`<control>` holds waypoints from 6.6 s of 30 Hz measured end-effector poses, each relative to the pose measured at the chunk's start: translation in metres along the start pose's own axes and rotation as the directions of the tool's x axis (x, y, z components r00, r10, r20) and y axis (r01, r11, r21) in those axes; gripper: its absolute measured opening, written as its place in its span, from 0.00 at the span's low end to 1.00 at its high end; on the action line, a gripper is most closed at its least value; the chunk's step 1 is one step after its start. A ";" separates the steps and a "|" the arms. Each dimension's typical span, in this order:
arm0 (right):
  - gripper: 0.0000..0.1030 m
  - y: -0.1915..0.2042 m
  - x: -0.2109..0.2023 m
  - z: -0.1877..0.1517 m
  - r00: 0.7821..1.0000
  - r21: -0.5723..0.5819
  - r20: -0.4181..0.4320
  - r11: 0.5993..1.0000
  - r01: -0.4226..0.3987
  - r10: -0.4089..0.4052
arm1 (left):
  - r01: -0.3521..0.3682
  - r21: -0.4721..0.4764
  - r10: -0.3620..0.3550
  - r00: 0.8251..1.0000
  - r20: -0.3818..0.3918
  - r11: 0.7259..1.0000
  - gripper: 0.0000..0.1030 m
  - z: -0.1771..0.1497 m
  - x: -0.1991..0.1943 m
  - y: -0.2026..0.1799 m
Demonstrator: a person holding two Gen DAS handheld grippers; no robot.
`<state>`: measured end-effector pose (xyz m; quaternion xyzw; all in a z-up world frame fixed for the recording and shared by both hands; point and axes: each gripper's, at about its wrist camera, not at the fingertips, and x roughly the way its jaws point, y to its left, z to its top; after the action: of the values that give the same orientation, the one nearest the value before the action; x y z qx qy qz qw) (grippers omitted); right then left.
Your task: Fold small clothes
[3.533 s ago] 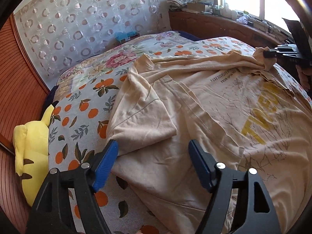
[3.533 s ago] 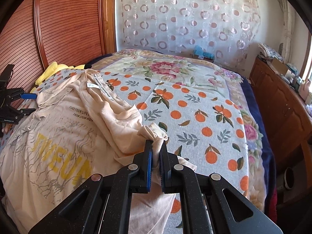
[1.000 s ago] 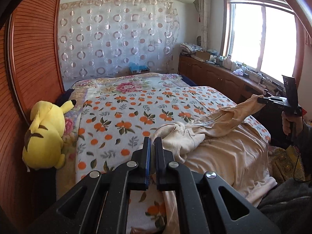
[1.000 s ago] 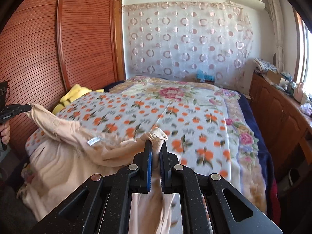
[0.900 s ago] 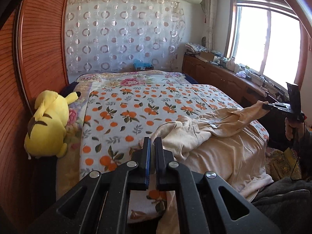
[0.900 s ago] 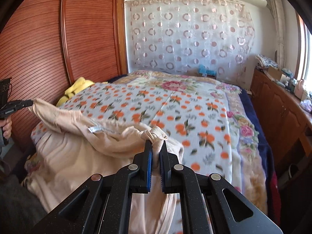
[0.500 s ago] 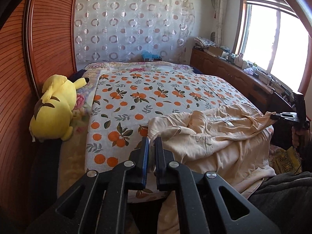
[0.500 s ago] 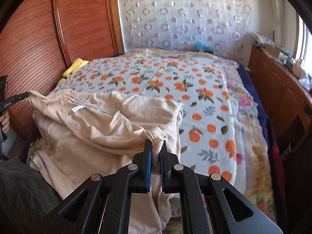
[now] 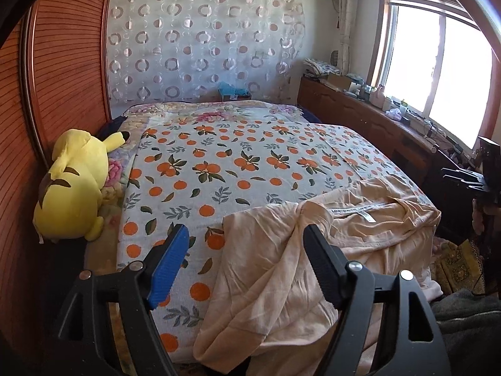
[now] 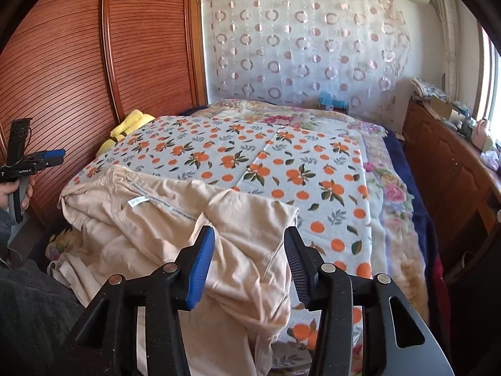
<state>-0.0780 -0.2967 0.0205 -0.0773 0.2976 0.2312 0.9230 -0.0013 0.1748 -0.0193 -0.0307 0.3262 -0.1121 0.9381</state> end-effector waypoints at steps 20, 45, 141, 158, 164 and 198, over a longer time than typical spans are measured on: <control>0.53 -0.034 0.143 0.023 0.986 0.114 -0.163 0.992 0.051 -0.032 | -0.025 0.000 0.025 0.988 -0.150 1.000 0.71 0.011 0.090 0.020; 0.17 -0.050 0.130 0.029 0.993 0.180 -0.079 0.978 0.102 -0.089 | -0.003 -0.003 0.003 0.980 -0.201 1.000 0.63 0.000 0.107 0.018; 0.35 -0.082 0.208 0.180 0.993 0.067 -0.118 0.997 0.031 -0.023 | -0.004 0.066 0.015 0.984 -0.179 0.998 0.70 0.128 0.197 0.008; 0.56 -0.062 0.149 0.121 0.989 0.097 -0.137 0.993 0.062 -0.048 | -0.002 0.068 0.014 0.985 -0.174 0.998 0.70 0.070 0.157 -0.023; 0.56 -0.057 0.154 0.095 0.984 0.136 -0.172 0.988 0.070 -0.046 | -0.006 0.033 0.012 0.982 -0.187 0.999 0.70 0.048 0.152 -0.026; 0.57 -0.058 0.155 0.068 0.984 0.113 -0.164 0.989 0.092 -0.073 | -0.178 -0.108 0.154 0.967 -0.204 0.978 0.51 0.076 0.177 0.087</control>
<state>0.0954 -0.2697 -0.0151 -0.0521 0.3805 0.1673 0.9080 0.1967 0.2178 -0.0782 -0.0511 0.4242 -0.0148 0.9040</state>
